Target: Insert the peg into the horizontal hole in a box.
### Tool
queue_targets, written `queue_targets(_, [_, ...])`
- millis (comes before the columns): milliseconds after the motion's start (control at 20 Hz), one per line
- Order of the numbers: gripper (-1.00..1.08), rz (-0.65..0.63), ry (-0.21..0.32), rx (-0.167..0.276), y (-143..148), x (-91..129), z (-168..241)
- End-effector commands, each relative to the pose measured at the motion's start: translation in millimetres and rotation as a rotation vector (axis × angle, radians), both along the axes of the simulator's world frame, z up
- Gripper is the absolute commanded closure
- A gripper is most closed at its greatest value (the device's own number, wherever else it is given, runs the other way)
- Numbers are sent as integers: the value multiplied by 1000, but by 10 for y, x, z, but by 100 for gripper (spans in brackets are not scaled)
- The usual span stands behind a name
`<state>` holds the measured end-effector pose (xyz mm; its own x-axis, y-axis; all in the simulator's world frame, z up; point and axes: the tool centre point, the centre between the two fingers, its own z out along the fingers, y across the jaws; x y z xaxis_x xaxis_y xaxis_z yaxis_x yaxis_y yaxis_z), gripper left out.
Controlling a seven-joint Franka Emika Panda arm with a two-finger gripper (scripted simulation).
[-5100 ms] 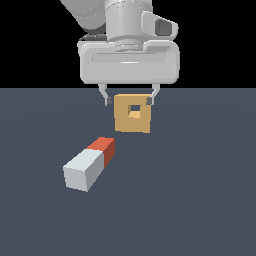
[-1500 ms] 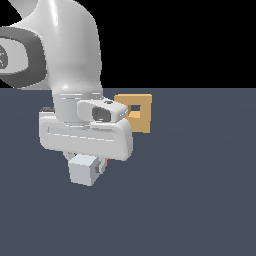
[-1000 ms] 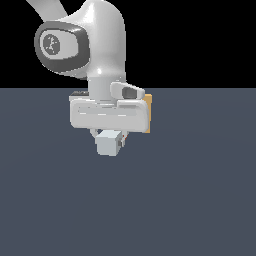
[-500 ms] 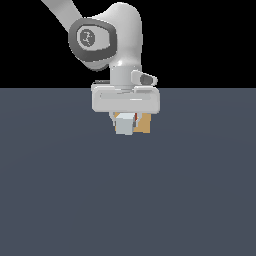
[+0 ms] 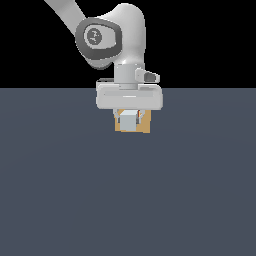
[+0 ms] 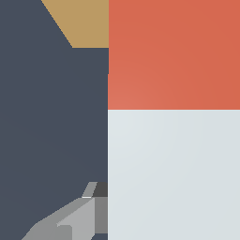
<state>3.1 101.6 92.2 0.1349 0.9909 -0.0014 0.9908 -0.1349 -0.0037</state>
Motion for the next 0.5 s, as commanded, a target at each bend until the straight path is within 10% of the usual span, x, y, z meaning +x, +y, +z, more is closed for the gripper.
queue_targets(0, [108, 0, 0, 0, 1, 0, 0])
queue_targets(450, [108, 7, -6, 2, 44, 72, 58])
